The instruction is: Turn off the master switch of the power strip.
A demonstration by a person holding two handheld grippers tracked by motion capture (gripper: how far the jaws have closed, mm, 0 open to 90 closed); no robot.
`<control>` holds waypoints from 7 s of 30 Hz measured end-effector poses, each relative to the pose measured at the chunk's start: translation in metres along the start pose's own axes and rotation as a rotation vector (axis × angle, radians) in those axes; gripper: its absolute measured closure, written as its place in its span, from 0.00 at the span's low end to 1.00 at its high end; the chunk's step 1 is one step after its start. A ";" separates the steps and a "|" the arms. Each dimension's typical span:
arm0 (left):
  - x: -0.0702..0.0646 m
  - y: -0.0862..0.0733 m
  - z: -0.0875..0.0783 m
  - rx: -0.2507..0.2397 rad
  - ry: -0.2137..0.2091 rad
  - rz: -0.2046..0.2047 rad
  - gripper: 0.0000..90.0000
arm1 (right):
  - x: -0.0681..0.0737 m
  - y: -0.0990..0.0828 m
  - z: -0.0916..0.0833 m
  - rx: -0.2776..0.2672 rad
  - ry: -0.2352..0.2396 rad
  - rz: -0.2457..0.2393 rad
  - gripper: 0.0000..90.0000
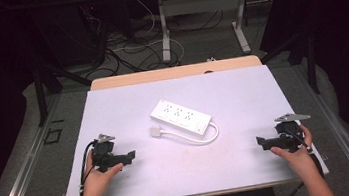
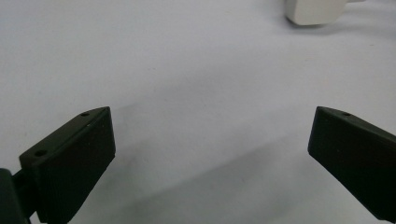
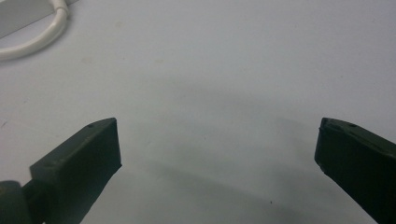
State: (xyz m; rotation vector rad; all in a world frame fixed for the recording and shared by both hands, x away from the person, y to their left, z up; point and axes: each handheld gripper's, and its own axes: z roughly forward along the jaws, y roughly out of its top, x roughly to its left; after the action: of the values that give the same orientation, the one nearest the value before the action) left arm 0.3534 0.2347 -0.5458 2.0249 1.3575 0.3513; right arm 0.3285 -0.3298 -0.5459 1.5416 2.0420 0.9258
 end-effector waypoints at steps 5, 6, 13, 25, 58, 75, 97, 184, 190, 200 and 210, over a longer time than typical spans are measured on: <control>-0.004 0.000 -0.010 -0.030 -0.012 -0.001 0.01 | 0.004 -0.006 -0.005 0.009 0.011 -0.022 0.01; -0.004 0.000 -0.011 -0.037 -0.013 0.000 0.01 | 0.005 -0.006 -0.006 0.007 0.015 -0.023 0.02; -0.008 0.001 -0.016 -0.070 -0.021 -0.006 0.01 | 0.014 -0.001 -0.007 -0.011 0.027 -0.060 0.05; -0.007 0.001 -0.021 -0.101 -0.011 -0.029 0.01 | 0.025 0.008 -0.010 -0.027 0.057 -0.083 0.08; -0.008 0.002 -0.027 -0.176 -0.001 -0.011 0.01 | 0.074 0.039 0.006 0.029 0.162 -0.270 0.25; -0.008 0.002 -0.026 -0.173 -0.009 -0.008 0.01 | 0.092 0.053 0.016 0.062 0.219 -0.314 0.39; -0.007 0.002 -0.026 -0.165 -0.015 -0.007 0.01 | 0.112 0.072 0.028 0.073 0.263 -0.354 0.51; -0.002 0.000 -0.024 -0.178 -0.008 -0.027 0.01 | 0.150 0.109 0.087 0.056 0.300 -0.326 1.00; -0.001 -0.001 -0.023 -0.182 -0.010 -0.032 0.01 | 0.153 0.110 0.091 0.066 0.302 -0.331 0.99; -0.001 -0.001 -0.023 -0.180 -0.011 -0.031 0.01 | 0.155 0.110 0.097 0.104 0.288 -0.314 0.99; -0.001 -0.001 -0.023 -0.176 -0.011 -0.032 0.01 | 0.154 0.114 0.099 0.137 0.282 -0.326 0.99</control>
State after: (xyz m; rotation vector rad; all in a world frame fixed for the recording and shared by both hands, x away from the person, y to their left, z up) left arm 0.3399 0.2429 -0.5294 1.8563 1.3037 0.4296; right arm 0.4257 -0.1388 -0.5226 1.1387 2.5073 0.9305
